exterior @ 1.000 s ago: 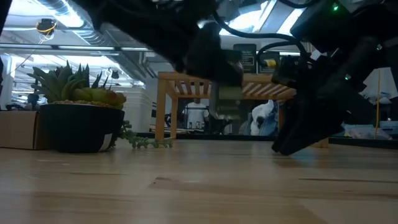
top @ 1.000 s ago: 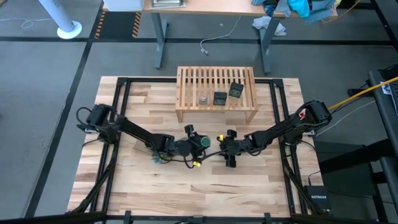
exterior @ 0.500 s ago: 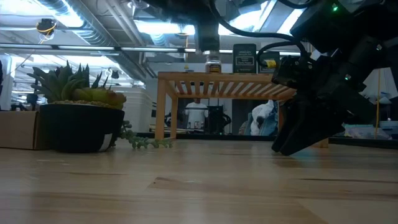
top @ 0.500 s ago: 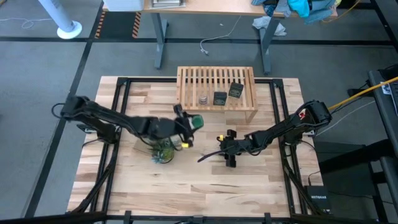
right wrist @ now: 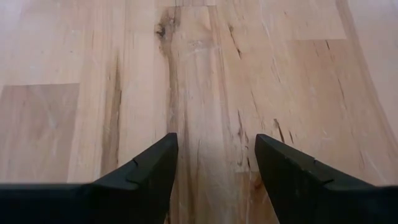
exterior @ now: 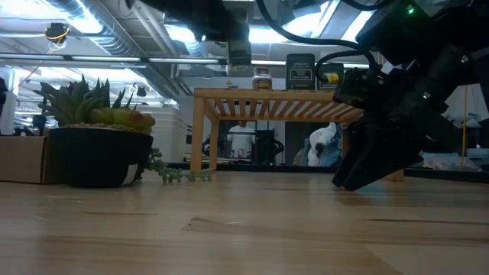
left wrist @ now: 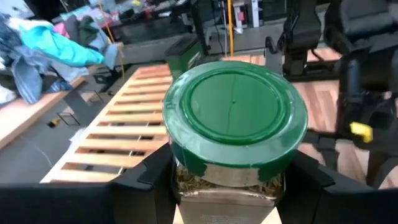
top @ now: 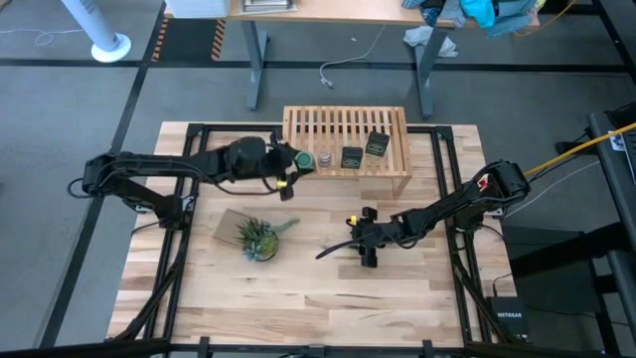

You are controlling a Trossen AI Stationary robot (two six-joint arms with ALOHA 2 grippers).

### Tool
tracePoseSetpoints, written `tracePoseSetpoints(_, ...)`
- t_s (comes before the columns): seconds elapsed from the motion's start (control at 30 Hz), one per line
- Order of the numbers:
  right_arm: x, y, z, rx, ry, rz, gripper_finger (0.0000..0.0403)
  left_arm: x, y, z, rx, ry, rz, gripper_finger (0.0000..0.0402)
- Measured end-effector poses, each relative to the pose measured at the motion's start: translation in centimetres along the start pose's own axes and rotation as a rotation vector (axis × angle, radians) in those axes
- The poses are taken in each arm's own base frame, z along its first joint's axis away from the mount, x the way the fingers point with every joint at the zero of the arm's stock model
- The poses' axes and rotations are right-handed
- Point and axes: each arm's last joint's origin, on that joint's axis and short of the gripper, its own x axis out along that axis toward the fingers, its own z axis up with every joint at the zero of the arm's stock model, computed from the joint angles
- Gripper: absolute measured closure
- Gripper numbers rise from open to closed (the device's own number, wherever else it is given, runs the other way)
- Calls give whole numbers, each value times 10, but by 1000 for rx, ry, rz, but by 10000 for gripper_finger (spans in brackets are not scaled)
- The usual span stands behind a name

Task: Shelf spices
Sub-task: Put the green seasoning bottle on the shelf

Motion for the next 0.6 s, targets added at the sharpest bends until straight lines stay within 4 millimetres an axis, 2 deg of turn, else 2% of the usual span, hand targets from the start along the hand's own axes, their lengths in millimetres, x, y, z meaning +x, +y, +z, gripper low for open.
tracePoseSetpoints(0.33, 0, 0, 0, -4, -5, 1, 180, 4, 42, -15, -12, 36, -59, 217)
tracePoseSetpoints(0.6, 0, 0, 1, -5, -8, 1, 180, 5, 55, -23, -29, 65, -102, 217)
